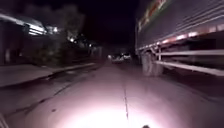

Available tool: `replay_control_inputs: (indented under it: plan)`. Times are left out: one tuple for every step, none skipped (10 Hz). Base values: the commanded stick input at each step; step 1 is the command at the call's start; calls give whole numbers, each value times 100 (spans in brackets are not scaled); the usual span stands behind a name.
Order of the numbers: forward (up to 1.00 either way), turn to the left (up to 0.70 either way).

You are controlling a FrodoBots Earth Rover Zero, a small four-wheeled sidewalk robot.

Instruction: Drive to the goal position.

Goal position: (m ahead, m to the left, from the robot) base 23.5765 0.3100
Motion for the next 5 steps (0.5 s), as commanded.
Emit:
replay_control_inputs:
  plan:
    - [70, 0]
    - [70, 0]
    - [70, 0]
    - [70, 0]
    - [70, 0]
